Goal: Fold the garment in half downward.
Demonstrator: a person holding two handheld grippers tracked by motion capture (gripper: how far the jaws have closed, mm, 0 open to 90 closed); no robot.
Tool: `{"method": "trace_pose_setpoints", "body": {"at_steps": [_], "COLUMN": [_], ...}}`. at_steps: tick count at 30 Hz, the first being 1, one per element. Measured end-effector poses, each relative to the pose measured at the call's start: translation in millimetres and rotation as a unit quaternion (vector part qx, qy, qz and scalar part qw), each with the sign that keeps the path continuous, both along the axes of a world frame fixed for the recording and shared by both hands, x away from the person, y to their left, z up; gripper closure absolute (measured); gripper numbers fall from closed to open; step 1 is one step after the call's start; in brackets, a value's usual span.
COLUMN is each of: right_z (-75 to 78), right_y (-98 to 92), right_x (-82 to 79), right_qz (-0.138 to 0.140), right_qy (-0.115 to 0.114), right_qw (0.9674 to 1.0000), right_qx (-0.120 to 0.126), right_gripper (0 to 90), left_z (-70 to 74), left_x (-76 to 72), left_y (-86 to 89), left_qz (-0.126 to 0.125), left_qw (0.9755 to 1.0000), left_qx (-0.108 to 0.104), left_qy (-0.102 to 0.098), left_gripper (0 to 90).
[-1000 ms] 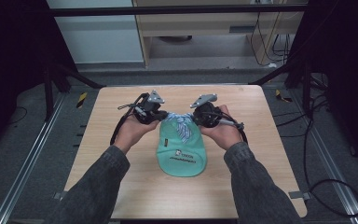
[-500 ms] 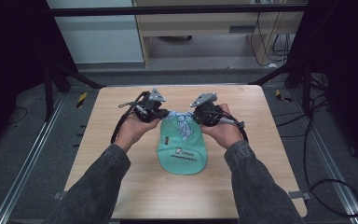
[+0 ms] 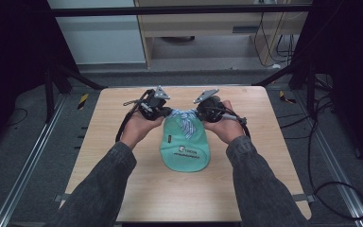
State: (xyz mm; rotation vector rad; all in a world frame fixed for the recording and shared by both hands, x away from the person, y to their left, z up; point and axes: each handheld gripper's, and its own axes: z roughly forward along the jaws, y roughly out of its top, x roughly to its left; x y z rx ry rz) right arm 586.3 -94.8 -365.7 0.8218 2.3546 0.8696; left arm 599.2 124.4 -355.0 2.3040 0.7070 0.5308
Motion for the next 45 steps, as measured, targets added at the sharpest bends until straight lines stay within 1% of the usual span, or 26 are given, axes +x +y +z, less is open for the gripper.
{"method": "trace_pose_setpoints", "body": {"at_steps": [2,3,5,6,7,9,11,16,18,19,24,25,30,31,33,35,37,42,43,45], "right_z": [-1.4,-7.0,-11.9,-11.9,-18.7,-22.6,-26.0,-27.4,-25.7,-25.8,-30.4,-33.7,-36.8,-37.8,-38.2,-39.5,-40.9,-44.1,-46.1,-47.6], "right_y": [0.4,1.0,0.9,0.9,0.7,0.2,-0.7,-3.3,-6.6,-7.4,-8.1,-7.2,-5.9,-5.0,-4.5,-3.9,-3.6,-1.6,-0.7,-0.6], "right_x": [-0.3,-1.7,-2.6,-2.6,-4.1,-5.4,-6.0,-6.5,-7.4,-8.0,-12.8,-15.2,-17.8,-20.0,-22.5,-24.1,-25.2,-29.3,-32.4,-34.7], "right_qz": [0.001,0.007,0.007,0.007,0.008,0.008,0.007,0.003,0.001,0.001,0.006,0.009,0.011,0.015,0.017,0.018,0.019,0.023,0.025,0.025], "right_qy": [-0.002,-0.001,-0.001,-0.001,0.002,0.004,0.004,0.004,0.000,-0.001,-0.002,-0.003,-0.003,-0.007,-0.009,-0.012,-0.011,-0.010,-0.014,-0.012], "right_qw": [1.0000,1.0000,0.9999,0.9999,0.9999,0.9999,0.9999,1.0000,1.0000,1.0000,0.9999,0.9999,0.9999,0.9998,0.9997,0.9997,0.9997,0.9996,0.9995,0.9995], "right_qx": [-0.005,-0.007,-0.007,-0.007,-0.007,-0.010,-0.008,-0.006,-0.004,-0.006,-0.010,-0.011,-0.011,-0.012,-0.015,-0.015,-0.015,-0.014,-0.016,-0.016], "right_gripper": [82.9,82.9,82.9,82.9,82.9,82.9,82.9,82.9,82.8,82.8,82.3,82.3,82.4,82.3,82.3,82.1,81.9,82.0,82.0,82.0], "left_z": [-1.8,-6.2,-11.2,-11.2,-15.5,-18.8,-21.1,-20.4,-18.7,-18.8,-24.1,-26.1,-29.2,-29.9,-30.4,-32.5,-34.0,-38.6,-40.7,-42.2], "left_x": [-0.8,-2.9,-4.8,-4.8,-7.1,-9.3,-10.0,-9.0,-10.6,-13.2,-19.9,-21.6,-25.3,-26.9,-29.2,-31.1,-31.5,-34.5,-37.3,-40.0], "left_y": [-0.6,-1.6,-3.1,-3.1,-4.6,-6.0,-7.3,-11.1,-13.1,-14.2,-15.2,-14.3,-12.1,-11.3,-10.4,-8.4,-6.7,-3.7,-2.5,-1.4], "left_qz": [-0.001,-0.001,-0.001,-0.001,-0.001,-0.002,-0.001,0.000,-0.003,-0.007,-0.013,-0.014,-0.012,-0.013,-0.014,-0.012,-0.012,-0.011,-0.013,-0.015], "left_qw": [1.0000,0.9999,0.9999,0.9999,0.9998,0.9998,0.9998,0.9998,0.9998,0.9996,0.9992,0.9992,0.9992,0.9992,0.9992,0.9992,0.9992,0.9994,0.9994,0.9994], "left_qx": [0.003,0.008,0.011,0.011,0.017,0.020,0.018,0.016,0.015,0.021,0.029,0.031,0.028,0.026,0.026,0.022,0.024,0.018,0.017,0.017], "left_qy": [-0.002,-0.006,-0.006,-0.006,-0.006,-0.006,-0.007,-0.010,-0.014,-0.017,-0.024,-0.023,-0.024,-0.027,-0.027,-0.031,-0.029,-0.029,-0.028,-0.027], "left_gripper": [87.2,87.1,87.2,87.2,87.1,87.1,87.1,87.1,87.1,87.1,87.1,87.1,87.1,87.1,87.1,87.1,87.0,87.1,87.0,87.0]}}
